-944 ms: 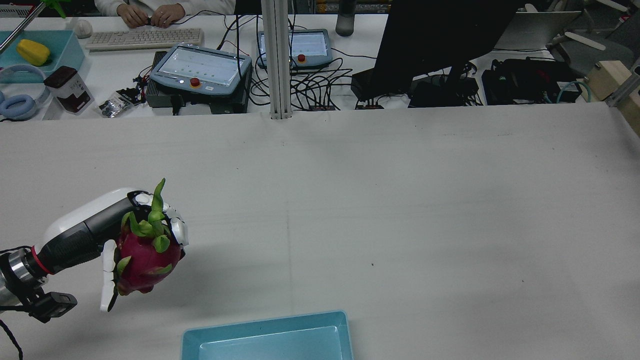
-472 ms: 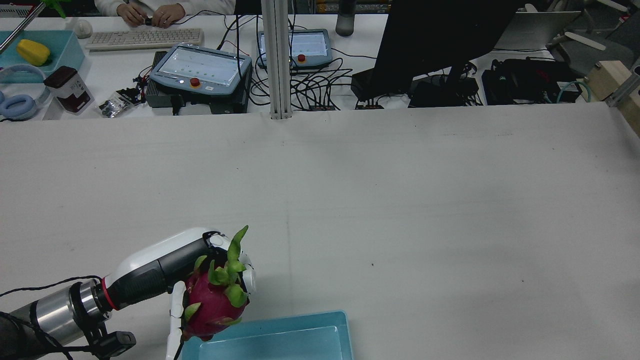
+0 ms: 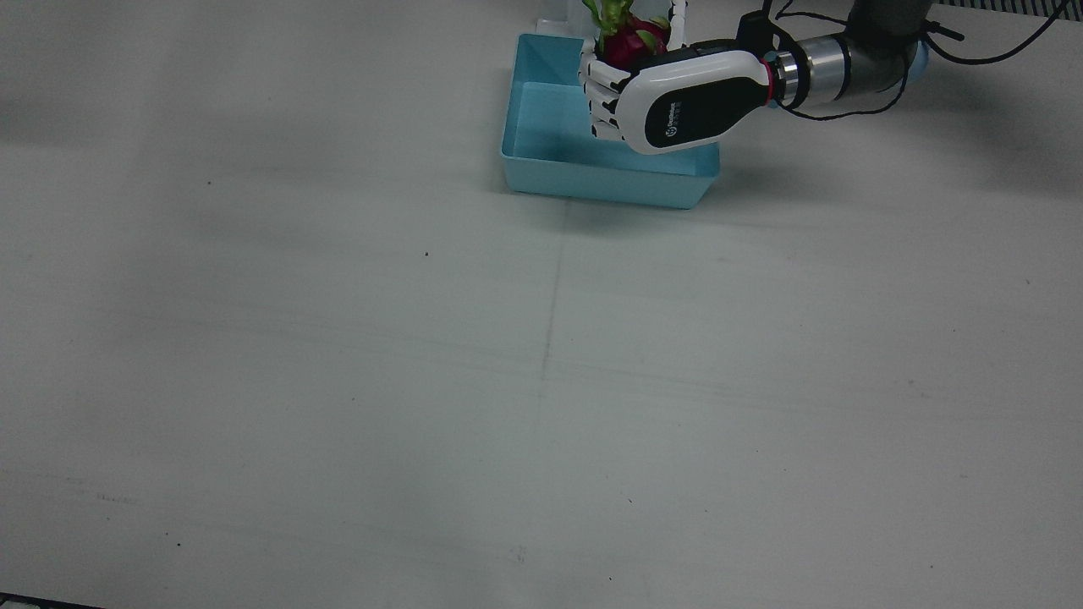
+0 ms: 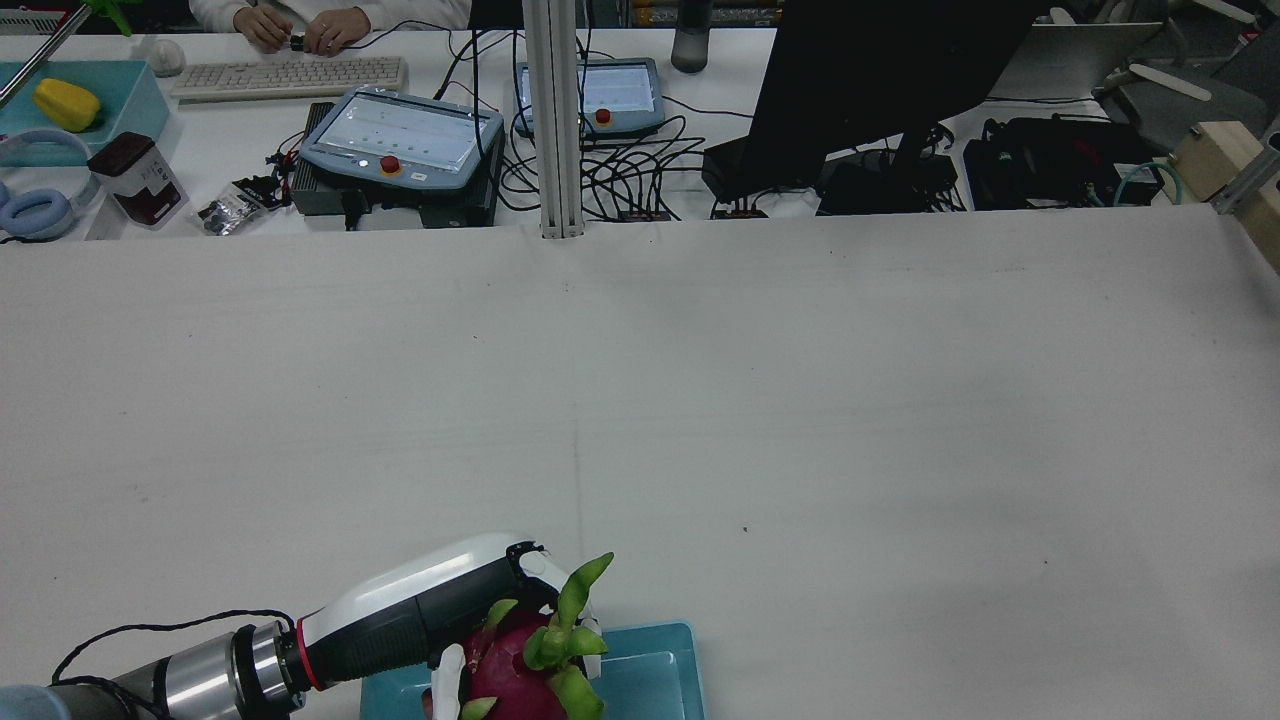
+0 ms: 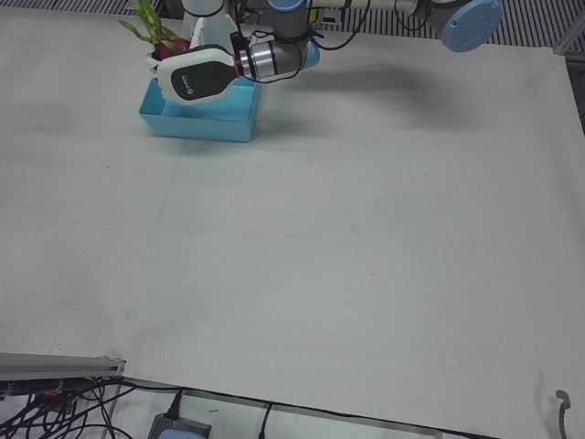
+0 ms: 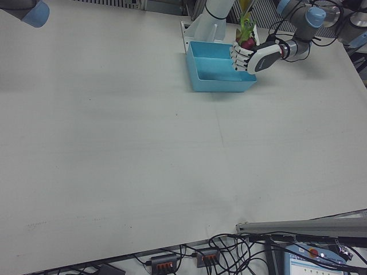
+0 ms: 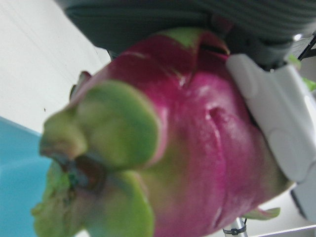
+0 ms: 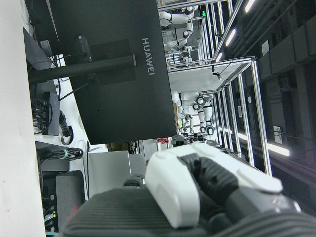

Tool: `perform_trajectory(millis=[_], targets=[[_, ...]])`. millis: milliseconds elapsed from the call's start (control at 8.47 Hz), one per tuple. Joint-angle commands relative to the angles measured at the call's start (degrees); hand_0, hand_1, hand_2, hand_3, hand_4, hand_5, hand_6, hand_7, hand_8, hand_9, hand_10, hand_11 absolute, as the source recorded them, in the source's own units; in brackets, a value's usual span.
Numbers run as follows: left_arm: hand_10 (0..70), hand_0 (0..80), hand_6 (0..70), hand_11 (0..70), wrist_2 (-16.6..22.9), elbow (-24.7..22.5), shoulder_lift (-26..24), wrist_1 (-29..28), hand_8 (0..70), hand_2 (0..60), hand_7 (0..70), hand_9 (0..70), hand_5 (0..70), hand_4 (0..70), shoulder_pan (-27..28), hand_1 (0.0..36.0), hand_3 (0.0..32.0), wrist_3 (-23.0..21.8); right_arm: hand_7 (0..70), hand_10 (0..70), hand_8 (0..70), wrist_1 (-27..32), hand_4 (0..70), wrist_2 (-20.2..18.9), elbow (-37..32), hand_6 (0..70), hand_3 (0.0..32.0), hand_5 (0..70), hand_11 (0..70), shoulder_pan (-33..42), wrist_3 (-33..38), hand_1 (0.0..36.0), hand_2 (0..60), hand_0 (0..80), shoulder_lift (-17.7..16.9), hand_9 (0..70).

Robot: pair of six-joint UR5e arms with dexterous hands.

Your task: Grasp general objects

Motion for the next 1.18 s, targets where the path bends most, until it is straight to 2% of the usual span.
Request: perform_trajectory(millis=[0,118,236,354,472,590,826,1062], targets=[[70.0,48.5,70.0,70.0,-0.3,3.3,-0.3,-5.4,70.0,60.0,70.0,70.0,70.0,70.0,3.5,11.8,0.0,0.3,0.0,0.0,0.0,0.0,0.0,0.0,0.0,0.0,0.0,0.0,0.0,0.0,0.0,0.0,0.0,0.0,0.0,0.0],[68.9,47.4,70.0,70.0,-0.3,3.4,-0.2,-5.8,64.2,35.2,70.0,70.0,70.0,57.4,4.0,5.8,0.0,0.3,0.0,0.0,0.0,0.0,0.0,0.0,-0.1,0.0,0.0,0.0,0.0,0.0,0.0,0.0,0.0,0.0,0.0,0.0],[27.9,48.9,34.0,40.2,-0.3,3.3,-0.2,-6.5,31.5,1.2,36.5,24.0,15.2,45.4,3.7,5.6,0.0,0.3,0.0,0.0,0.0,0.0,0.0,0.0,0.0,0.0,0.0,0.0,0.0,0.0,0.0,0.0,0.0,0.0,0.0,0.0],[15.3,49.7,15.3,22.6,-0.3,3.4,-0.1,-7.2,18.2,0.0,12.0,5.8,0.0,31.4,3.7,7.5,0.0,0.3,0.0,0.0,0.0,0.0,0.0,0.0,0.0,0.0,0.0,0.0,0.0,0.0,0.0,0.0,0.0,0.0,0.0,0.0],[8.8,48.9,7.6,13.4,-0.3,3.4,-0.1,-7.3,12.6,0.0,2.5,0.0,0.0,21.0,3.7,7.4,0.0,0.3,0.0,0.0,0.0,0.0,0.0,0.0,0.0,0.0,0.0,0.0,0.0,0.0,0.0,0.0,0.0,0.0,0.0,0.0],[7.0,48.7,6.0,10.8,-0.3,3.5,0.0,-7.3,11.3,0.0,1.2,0.0,0.0,18.9,3.6,7.4,0.0,0.3,0.0,0.0,0.0,0.0,0.0,0.0,0.0,0.0,0.0,0.0,0.0,0.0,0.0,0.0,0.0,0.0,0.0,0.0],[6.9,49.2,6.0,10.8,-0.3,3.5,0.0,-7.8,11.0,0.0,3.9,0.0,0.0,17.6,3.6,8.1,0.0,0.2,0.0,0.0,0.0,0.0,0.0,0.0,0.0,0.0,0.0,0.0,0.0,0.0,0.0,0.0,0.0,0.0,0.0,0.0],[5.6,49.4,5.3,9.0,-0.3,3.4,1.3,-9.0,11.5,0.0,3.5,0.0,0.0,15.3,3.0,8.6,0.0,-0.6,0.0,0.0,0.0,0.0,0.0,0.0,0.0,0.0,0.0,0.0,0.0,0.0,0.0,0.0,0.0,0.0,0.0,0.0]])
